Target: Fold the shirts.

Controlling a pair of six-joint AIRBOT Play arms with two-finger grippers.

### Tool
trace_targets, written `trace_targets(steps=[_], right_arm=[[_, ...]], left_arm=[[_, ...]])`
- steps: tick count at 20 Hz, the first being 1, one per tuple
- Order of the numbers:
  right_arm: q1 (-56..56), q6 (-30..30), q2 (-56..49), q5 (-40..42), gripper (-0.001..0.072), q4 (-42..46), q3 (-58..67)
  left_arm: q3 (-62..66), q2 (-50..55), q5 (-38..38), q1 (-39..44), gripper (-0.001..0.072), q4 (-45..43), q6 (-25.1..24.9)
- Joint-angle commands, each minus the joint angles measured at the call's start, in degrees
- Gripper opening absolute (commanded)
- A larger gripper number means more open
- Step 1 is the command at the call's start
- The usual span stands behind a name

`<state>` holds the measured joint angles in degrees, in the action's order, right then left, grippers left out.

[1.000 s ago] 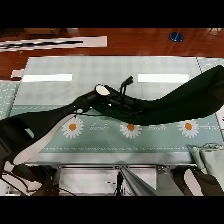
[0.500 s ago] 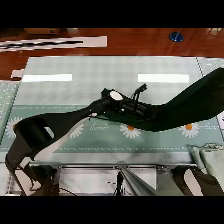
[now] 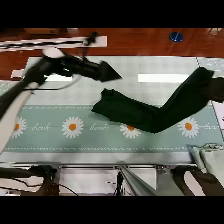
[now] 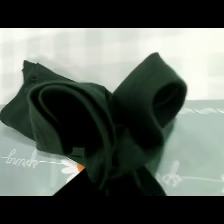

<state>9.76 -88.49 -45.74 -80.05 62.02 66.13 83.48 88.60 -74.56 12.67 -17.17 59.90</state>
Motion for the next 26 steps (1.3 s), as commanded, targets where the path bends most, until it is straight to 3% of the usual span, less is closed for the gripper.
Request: trace_targets(steps=[1,5,7,13,14,15,16,19,21,23,26], right_arm=[[-11.04,-3.28,-6.43,11.5,0.0031,0.26,-2.54],[-24.17,-5.95,-18.8,25.11,0.0032,0.44,-2.58],[-29.62,-7.45,-25.05,32.02,0.0032,-0.85,-2.58],[-42.25,-8.48,-38.07,50.64,0.0036,-12.24,-2.58],[-43.78,-8.31,-38.95,53.09,0.0141,-13.29,-2.58],[-45.11,-8.26,-39.36,55.25,0.0367,-13.73,-2.58],[-46.05,-7.3,-39.26,56.48,0.0501,-13.64,-2.56],[-44.87,-3.78,-37.05,53.66,0.0531,-13.16,-2.27],[-41.16,-3.34,-33.35,47.39,0.0531,-8.68,-2.27],[-35.15,-3.39,-28.13,36.89,0.0531,0.7,-2.27],[-23.56,-3.39,-18.99,17.57,0.053,22.95,-2.27]], left_arm=[[0.07,-10.49,-7.48,-13.68,0.0026,-3.04,-0.04],[0.04,-18.23,-16.06,-25.51,0.0025,-6.47,0.0],[0.04,-21.44,-16.39,-28.7,0.0026,-11.21,1.31],[0.02,-24.59,-17.94,-27.78,0.0026,-14.99,1.49],[-0.35,-24.48,-17.51,-27.08,0.0026,-15.06,1.46],[-1.09,-24.48,-17.35,-26.51,0.0026,-15.06,1.42],[-2.23,-24.48,-17.38,-26.08,0.0025,-15.13,1.36],[-7.82,-24.48,-17.33,-25.53,0.0026,-16.31,0.96],[-11.82,-24.48,-16.87,-25.55,0.0026,-17.68,0.59],[-14.99,-24.48,-15.56,-25.57,0.0027,-19.69,0.57],[-18.16,-24.3,-14.4,-25.57,0.0033,-23.52,0.59]])
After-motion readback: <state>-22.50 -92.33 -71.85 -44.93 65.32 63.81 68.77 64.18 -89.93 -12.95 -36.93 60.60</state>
